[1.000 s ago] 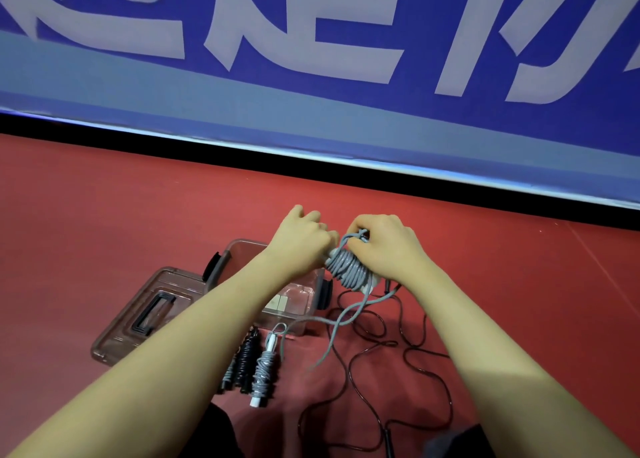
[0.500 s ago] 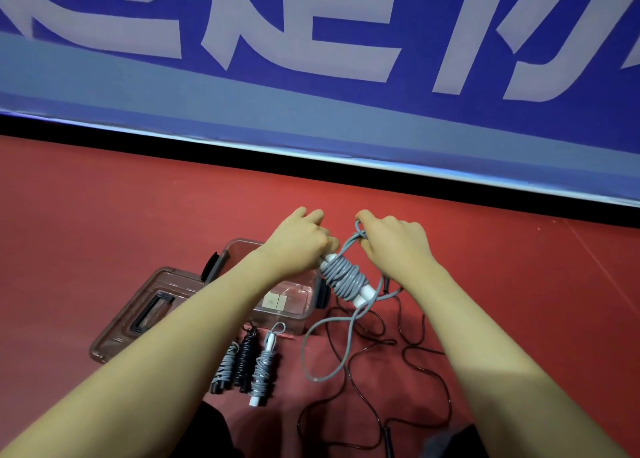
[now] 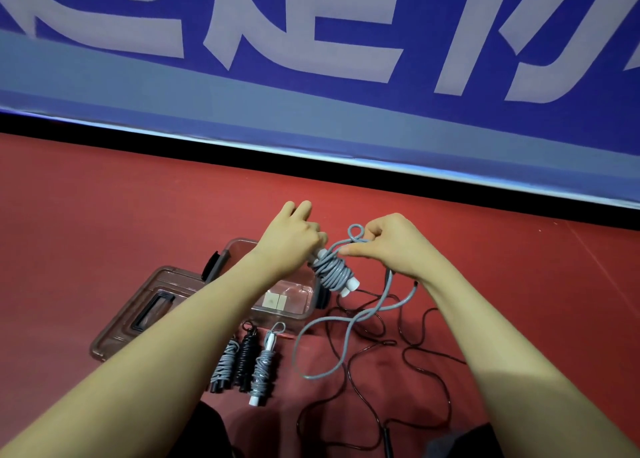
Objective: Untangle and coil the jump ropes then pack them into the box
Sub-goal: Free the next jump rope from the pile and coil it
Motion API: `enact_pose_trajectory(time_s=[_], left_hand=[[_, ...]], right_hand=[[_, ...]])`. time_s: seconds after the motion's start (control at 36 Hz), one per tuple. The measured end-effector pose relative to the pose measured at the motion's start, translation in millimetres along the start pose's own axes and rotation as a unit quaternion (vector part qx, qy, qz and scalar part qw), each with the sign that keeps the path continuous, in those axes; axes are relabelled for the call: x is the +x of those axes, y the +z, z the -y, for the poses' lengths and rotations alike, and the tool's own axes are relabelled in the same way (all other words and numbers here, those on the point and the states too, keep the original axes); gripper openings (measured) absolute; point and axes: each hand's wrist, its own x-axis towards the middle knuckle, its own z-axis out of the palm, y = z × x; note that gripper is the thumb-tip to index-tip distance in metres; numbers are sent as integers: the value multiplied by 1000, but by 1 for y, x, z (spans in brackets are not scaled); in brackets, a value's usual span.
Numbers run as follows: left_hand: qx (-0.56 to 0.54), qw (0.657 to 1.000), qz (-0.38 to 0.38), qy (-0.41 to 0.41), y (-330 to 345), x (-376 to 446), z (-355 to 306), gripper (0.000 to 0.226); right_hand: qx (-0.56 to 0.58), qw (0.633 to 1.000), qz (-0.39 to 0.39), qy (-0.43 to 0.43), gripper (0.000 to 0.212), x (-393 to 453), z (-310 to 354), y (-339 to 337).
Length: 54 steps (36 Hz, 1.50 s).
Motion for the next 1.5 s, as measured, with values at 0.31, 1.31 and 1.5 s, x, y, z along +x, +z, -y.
enact_pose_trajectory(time_s=[0.31,1.31,1.5], left_hand=[[0,999,-52,15,9,-2,0,7],[-418,780,-42,-463,-11,12,-2,17],[-316,827,46,-463,-5,7,-2,18]], right_hand=[[-264,962,12,-68,20,2,-8,3],[-310,941,83,-104,23,-3,1,16],[-268,945,104,-156,24,-7,22,10]])
